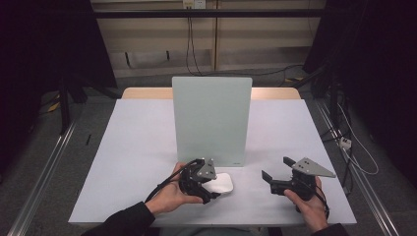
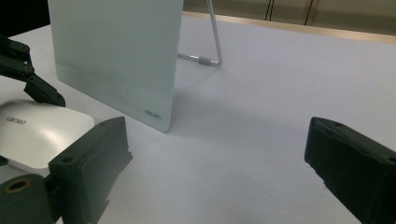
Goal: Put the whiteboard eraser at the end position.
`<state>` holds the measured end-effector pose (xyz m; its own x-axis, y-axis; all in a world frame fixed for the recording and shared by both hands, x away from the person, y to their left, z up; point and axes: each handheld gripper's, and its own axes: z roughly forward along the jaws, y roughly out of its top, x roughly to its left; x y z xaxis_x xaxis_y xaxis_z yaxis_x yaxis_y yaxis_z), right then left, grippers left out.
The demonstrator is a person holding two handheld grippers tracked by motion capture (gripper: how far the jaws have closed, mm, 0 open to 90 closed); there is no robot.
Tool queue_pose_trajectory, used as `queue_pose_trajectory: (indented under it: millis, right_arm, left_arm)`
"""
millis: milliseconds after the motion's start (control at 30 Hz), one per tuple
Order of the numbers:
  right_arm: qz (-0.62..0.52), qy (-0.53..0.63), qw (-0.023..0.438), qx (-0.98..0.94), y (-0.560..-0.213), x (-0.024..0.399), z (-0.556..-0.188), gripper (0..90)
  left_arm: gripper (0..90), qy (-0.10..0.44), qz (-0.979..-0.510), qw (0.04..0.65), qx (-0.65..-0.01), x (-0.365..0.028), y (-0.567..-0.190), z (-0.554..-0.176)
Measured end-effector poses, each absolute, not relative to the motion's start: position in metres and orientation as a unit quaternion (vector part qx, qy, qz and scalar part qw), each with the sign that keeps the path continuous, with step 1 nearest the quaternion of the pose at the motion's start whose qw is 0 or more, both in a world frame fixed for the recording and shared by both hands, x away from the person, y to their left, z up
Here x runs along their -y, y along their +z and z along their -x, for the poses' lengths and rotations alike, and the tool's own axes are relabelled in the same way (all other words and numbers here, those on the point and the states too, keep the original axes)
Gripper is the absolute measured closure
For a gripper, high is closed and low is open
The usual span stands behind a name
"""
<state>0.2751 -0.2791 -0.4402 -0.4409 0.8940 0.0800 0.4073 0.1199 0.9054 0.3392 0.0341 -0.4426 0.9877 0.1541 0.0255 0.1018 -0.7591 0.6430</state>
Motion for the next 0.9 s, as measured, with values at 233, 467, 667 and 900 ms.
queue_pose_trajectory:
  millis: [233, 467, 667, 900]
  right_arm:
    - [-0.465, 0.477, 0.254, -0.701, -0.441, 0.279, -0.276, 6.2]
    - [-0.464, 0.476, 0.255, -0.702, -0.441, 0.28, -0.276, 6.2]
    - [-0.465, 0.476, 0.255, -0.702, -0.44, 0.279, -0.276, 6.2]
    - [-0.464, 0.476, 0.256, -0.701, -0.44, 0.278, -0.276, 6.2]
  left_arm:
    - [21.0, 0.033, -0.932, 0.35, -0.083, -0.036, -0.442, -0.342]
    - [9.7, 0.04, -0.928, 0.358, -0.095, -0.04, -0.437, -0.343]
    - [5.9, 0.034, -0.913, 0.391, -0.106, -0.042, -0.434, -0.343]
    - [6.0, 0.055, -0.893, 0.426, -0.137, -0.051, -0.424, -0.344]
